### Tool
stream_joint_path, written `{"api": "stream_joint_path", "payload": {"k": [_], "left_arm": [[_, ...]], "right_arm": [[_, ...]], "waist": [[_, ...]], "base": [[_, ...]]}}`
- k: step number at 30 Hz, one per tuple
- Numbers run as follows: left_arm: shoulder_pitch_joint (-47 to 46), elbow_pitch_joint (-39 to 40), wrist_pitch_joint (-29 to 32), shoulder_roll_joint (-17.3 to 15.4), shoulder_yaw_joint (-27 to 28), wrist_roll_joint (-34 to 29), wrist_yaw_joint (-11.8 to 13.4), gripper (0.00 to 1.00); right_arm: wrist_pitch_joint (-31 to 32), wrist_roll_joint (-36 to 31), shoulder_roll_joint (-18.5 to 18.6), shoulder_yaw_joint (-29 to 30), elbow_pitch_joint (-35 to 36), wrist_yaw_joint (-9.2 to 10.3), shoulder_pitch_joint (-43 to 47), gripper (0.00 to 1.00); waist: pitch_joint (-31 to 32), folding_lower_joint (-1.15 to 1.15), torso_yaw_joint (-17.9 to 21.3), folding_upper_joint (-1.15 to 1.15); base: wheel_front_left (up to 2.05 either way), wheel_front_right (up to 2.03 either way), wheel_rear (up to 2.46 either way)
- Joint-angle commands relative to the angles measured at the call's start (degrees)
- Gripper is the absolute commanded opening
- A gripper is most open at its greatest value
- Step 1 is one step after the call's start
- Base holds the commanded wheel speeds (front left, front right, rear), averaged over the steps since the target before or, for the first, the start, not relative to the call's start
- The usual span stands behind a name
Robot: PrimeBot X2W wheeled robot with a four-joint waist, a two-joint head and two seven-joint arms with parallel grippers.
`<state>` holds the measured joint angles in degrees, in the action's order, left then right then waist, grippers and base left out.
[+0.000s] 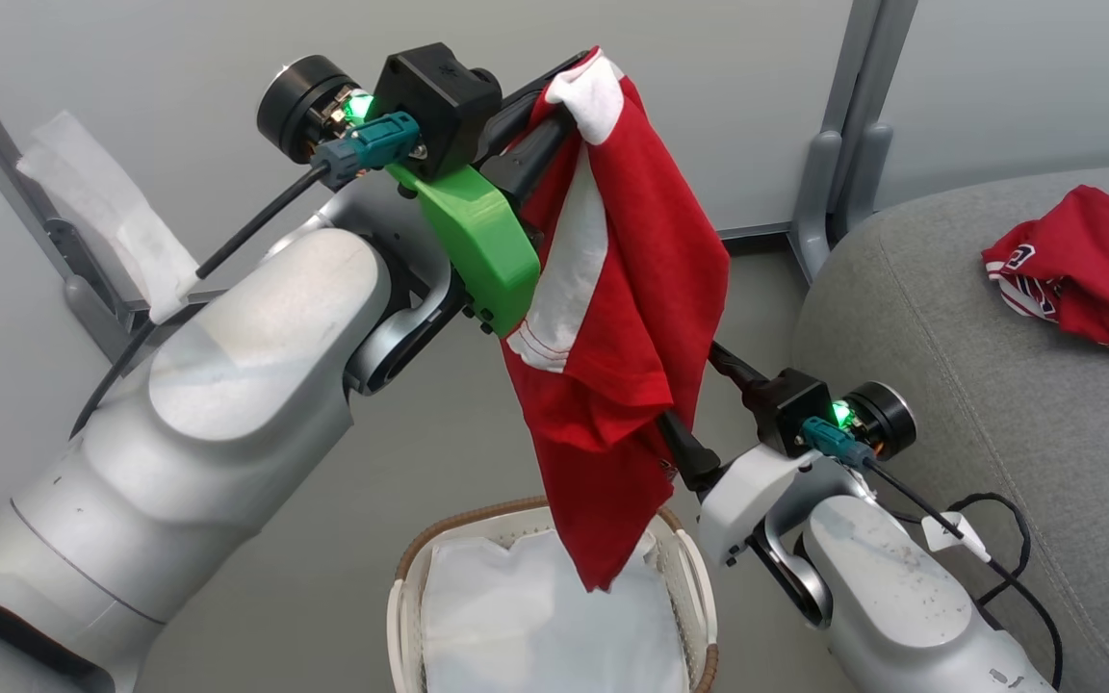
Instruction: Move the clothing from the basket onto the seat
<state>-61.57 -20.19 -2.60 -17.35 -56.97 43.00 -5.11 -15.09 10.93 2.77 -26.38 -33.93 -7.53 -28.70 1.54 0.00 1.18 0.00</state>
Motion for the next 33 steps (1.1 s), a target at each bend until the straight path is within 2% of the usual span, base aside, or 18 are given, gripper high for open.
{"api": "stream_joint_path", "payload": {"k": [1, 4, 5, 6, 8, 21, 22, 23, 24, 33], "left_arm": [[-0.9, 0.4, -0.2, 0.1, 0.0, 0.6, -0.3, 0.0], [-0.7, 0.8, -0.4, 0.2, -0.3, 0.7, -0.4, 0.0], [-0.5, 0.9, -0.4, 0.0, -0.4, 0.8, -0.4, 0.0], [0.0, 0.9, -0.5, -0.3, -0.5, 0.9, -0.4, 0.0], [0.9, 0.8, -0.6, -0.8, -0.6, 1.1, -0.3, 0.0], [6.9, -1.3, -2.3, -4.4, -0.2, 2.6, 1.4, 0.0], [7.6, -1.4, -2.9, -4.6, -0.2, 2.5, 1.7, 0.09], [8.3, -1.5, -3.5, -4.8, -0.1, 2.6, 1.9, 0.49], [8.9, -1.6, -3.8, -4.9, -0.2, 2.6, 2.2, 1.0], [16.0, -3.2, -7.8, -4.8, -0.4, 4.3, 3.9, 1.0]], "right_arm": [[-0.1, 0.5, 0.2, 0.0, -0.4, 0.08, -0.6, 1.0], [-0.1, 0.7, 0.2, 0.7, 0.4, 0.08, -1.4, 1.0], [-0.1, 0.6, 0.2, 0.8, 0.7, 0.08, -1.3, 0.72], [-0.1, 0.4, 0.2, 0.9, 1.0, 0.08, -1.1, 0.38], [-0.1, 0.2, 0.2, 1.3, 1.5, 0.08, -0.8, 0.0], [-0.1, -0.1, 0.2, 4.6, 4.5, 0.08, -0.1, 0.0], [-0.1, -0.2, 0.2, 4.9, 4.7, 0.08, -0.1, 0.0], [-0.1, -0.3, 0.2, 5.2, 4.9, 0.08, -0.2, 0.0], [-0.1, -0.5, 0.2, 5.6, 5.0, 0.08, -0.3, 0.0], [-0.1, -3.4, 0.2, 10.8, 6.0, 0.08, -0.9, 0.0]], "waist": [[0.1, 0.0, -0.5, 0.0], [0.2, 0.0, -1.1, 0.0], [0.2, 0.0, -1.1, 0.0], [0.3, 0.0, -1.2, 0.0], [0.3, 0.0, -1.2, 0.0], [0.2, 0.0, 0.5, 0.0], [0.1, 0.0, 0.7, 0.0], [0.1, 0.0, 0.8, 0.0], [0.0, 0.0, 0.9, 0.0], [-0.7, 0.0, 2.2, 0.0]], "base": [[0.0, 0.0, 0.0], [0.0, 0.0, 0.0], [0.0, 0.0, 0.0], [0.0, 0.0, 0.0], [0.0, 0.0, 0.0], [0.0, 0.0, 0.0], [0.0, 0.0, 0.0], [0.0, 0.0, 0.0], [0.0, 0.0, 0.0], [0.0, 0.0, 0.0]]}}
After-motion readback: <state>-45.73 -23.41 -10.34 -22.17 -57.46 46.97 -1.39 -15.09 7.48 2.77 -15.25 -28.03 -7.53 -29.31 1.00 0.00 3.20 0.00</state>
